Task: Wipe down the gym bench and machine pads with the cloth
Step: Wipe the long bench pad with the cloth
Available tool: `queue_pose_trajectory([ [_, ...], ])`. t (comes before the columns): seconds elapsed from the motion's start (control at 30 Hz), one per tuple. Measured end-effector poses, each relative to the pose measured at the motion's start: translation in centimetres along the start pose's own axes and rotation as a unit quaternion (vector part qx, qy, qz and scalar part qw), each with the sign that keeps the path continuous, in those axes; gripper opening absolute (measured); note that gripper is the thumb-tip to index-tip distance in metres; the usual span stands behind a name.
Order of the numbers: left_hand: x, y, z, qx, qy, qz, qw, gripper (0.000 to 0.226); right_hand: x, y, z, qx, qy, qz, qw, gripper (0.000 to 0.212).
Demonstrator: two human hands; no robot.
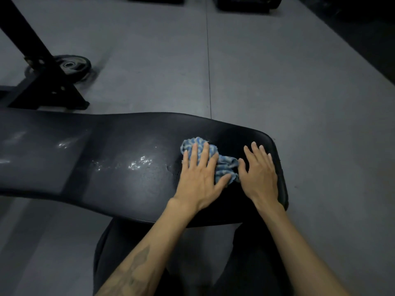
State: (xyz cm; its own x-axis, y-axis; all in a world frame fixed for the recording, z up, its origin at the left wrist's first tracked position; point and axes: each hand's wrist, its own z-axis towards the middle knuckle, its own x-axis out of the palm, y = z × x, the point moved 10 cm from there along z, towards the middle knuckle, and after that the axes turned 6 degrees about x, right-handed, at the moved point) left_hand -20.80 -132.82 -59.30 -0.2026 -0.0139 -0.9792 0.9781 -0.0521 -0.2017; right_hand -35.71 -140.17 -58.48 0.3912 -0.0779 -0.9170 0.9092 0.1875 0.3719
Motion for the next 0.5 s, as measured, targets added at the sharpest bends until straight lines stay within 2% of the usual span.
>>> queue_pose_trajectory([
  [0.1, -0.3, -1.0, -3.2, 0.051, -0.015, 0.0, 0.999, 0.072, -0.1, 0.1, 0.0, 0.001, 0.0, 0.008, 1.0, 0.052],
  [0.2, -0.2, -0.6, -4.6, 0.068, 0.002, 0.019, 0.997, 0.071, 0.0, 0.0, -0.1, 0.002, 0.0, 0.005, 1.0, 0.052],
  [0.27, -0.2, 0.6, -3.2, 0.045, 0.005, 0.034, 0.998, 0.073, 0.0, 0.1, -0.1, -0.001, 0.0, 0.006, 1.0, 0.052],
  [0.4, -0.5, 2.7, 1.7, -0.055, 0.011, 0.037, 0.998, 0.087, 0.0, 0.0, 0.0, -0.001, 0.001, 0.009, 1.0, 0.051],
  [0.5, -0.3, 1.4, 2.3, -0.046, 0.006, 0.041, 0.998, 0.085, 0.0, 0.1, 0.0, -0.003, -0.005, 0.007, 1.0, 0.05],
])
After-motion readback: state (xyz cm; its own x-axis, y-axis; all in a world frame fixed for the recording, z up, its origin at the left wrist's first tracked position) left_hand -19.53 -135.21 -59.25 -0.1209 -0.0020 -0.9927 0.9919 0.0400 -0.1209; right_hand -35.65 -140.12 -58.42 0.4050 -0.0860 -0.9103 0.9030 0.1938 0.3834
